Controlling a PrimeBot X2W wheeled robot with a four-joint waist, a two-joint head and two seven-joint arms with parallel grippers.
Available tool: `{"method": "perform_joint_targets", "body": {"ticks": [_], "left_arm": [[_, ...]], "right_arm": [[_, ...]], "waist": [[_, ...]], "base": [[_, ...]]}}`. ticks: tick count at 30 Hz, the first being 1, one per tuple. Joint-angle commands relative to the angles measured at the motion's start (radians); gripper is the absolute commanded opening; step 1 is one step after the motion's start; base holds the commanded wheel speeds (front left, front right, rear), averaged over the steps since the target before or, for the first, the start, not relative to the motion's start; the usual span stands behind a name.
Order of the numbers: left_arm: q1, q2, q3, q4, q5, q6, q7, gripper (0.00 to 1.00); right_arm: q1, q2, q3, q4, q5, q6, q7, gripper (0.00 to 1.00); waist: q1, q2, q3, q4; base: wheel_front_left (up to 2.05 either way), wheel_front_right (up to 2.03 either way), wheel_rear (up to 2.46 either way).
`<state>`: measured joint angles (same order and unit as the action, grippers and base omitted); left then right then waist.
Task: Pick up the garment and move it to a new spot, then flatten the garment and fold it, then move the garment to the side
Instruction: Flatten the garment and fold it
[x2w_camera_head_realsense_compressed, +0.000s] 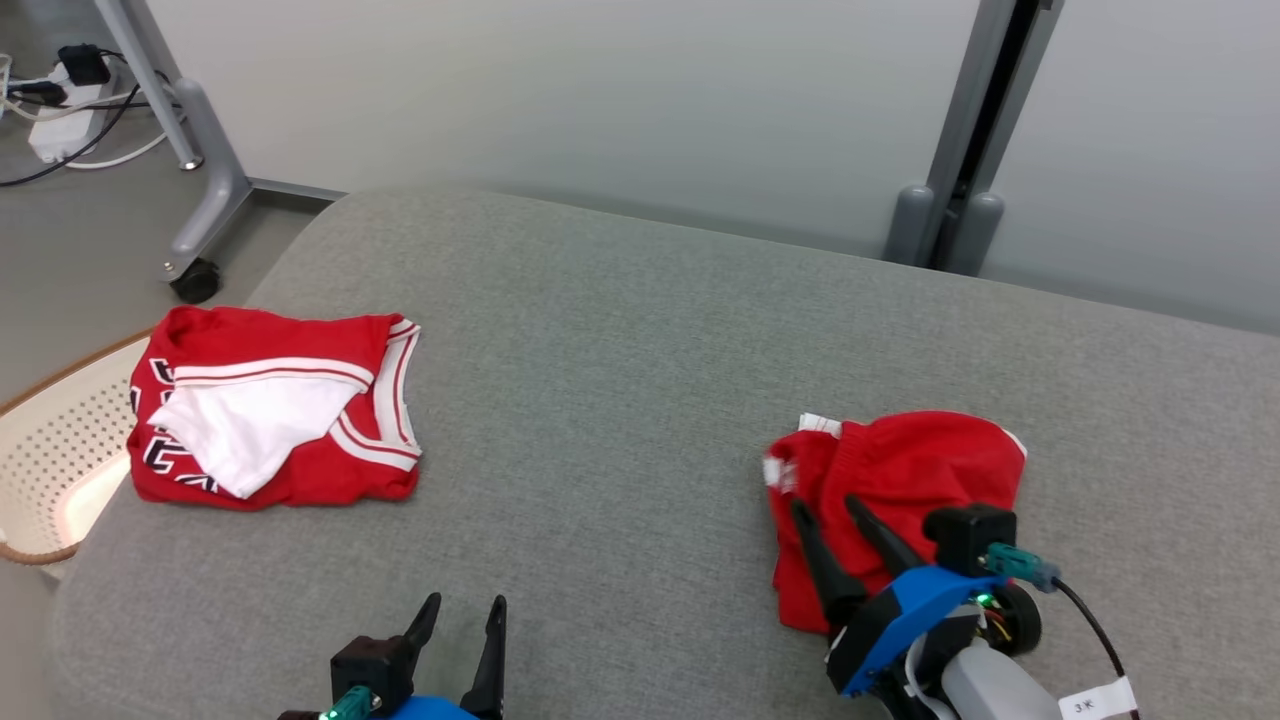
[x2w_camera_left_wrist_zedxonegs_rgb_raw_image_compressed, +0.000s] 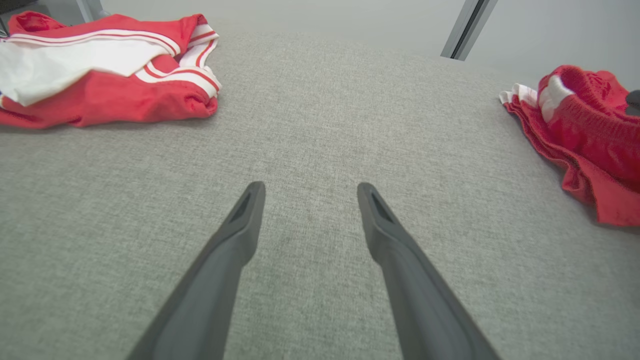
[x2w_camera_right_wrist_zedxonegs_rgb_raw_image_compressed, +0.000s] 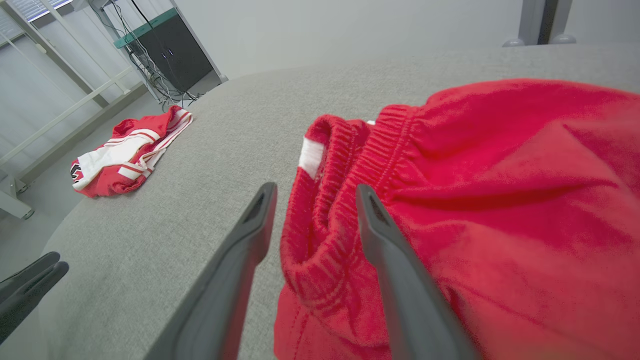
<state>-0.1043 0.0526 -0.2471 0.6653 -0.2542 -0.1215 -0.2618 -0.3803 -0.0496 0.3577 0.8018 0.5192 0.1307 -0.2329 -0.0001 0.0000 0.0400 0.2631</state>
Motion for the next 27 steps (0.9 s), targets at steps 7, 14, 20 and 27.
{"method": "perform_joint_targets", "body": {"ticks": [7,14,20,27], "left_arm": [[0.013,-0.001,0.053,-0.057,0.024,0.007,-0.004,1.0],[0.041,0.004,0.094,-0.161,0.078,0.006,-0.005,1.0],[0.093,0.001,0.108,-0.218,0.108,0.003,-0.004,1.0],[0.155,-0.001,0.098,-0.24,0.077,0.019,-0.004,1.0]], "right_arm": [[0.025,-0.005,-0.012,-0.126,-0.1,0.0,-0.033,1.0],[0.149,-0.002,-0.234,-0.285,-0.281,0.0,-0.032,1.0],[0.252,-0.002,-0.321,-0.331,-0.328,0.0,-0.033,1.0],[0.322,-0.002,-0.33,-0.314,-0.305,0.0,-0.033,1.0]], "waist": [[0.0001,0.0,-0.023,-0.093],[0.0001,0.0,-0.045,-0.165],[0.0001,0.0,-0.061,-0.193],[0.0001,0.0,-0.072,-0.2]], "base": [[0.0,0.0,0.0],[0.0,0.0,0.0],[0.0,0.0,0.0],[0.0,0.0,0.0]]}}
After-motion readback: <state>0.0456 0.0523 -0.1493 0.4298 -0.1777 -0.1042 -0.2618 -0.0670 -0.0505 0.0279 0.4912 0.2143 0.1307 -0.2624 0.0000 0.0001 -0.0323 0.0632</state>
